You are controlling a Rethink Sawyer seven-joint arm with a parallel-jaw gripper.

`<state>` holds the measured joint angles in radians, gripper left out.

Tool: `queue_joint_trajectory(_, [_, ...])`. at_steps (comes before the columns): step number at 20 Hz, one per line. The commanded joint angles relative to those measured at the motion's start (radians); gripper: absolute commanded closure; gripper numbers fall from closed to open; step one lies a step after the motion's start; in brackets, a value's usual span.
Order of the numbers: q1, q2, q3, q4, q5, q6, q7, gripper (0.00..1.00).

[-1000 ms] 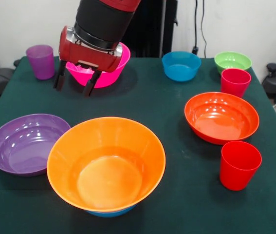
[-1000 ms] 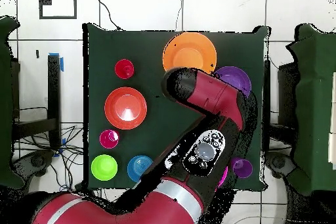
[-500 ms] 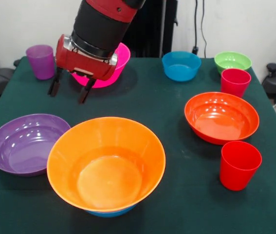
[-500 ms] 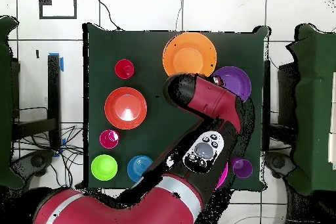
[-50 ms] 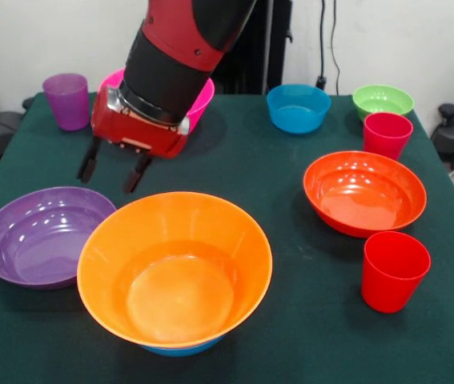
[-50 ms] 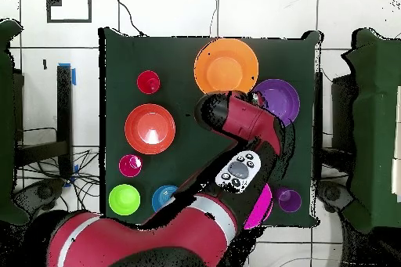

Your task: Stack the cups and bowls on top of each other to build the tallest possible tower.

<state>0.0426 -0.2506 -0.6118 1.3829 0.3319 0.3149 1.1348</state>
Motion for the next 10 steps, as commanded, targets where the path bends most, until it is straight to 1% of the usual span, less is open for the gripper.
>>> queue_joint_trajectory(1, [0.047, 0.130, 0.073, -0.027, -0.021, -0.049, 0.247, 0.00])
queue_joint_trajectory(2, [0.053, 0.138, 0.066, -0.028, -0.014, -0.033, 0.254, 0.00])
queue_joint_trajectory(6, [0.063, 0.162, 0.060, -0.030, 0.002, -0.027, 0.273, 0.00])
queue_joint_trajectory(10, [0.068, 0.177, 0.058, -0.033, -0.010, -0.028, 0.278, 0.00])
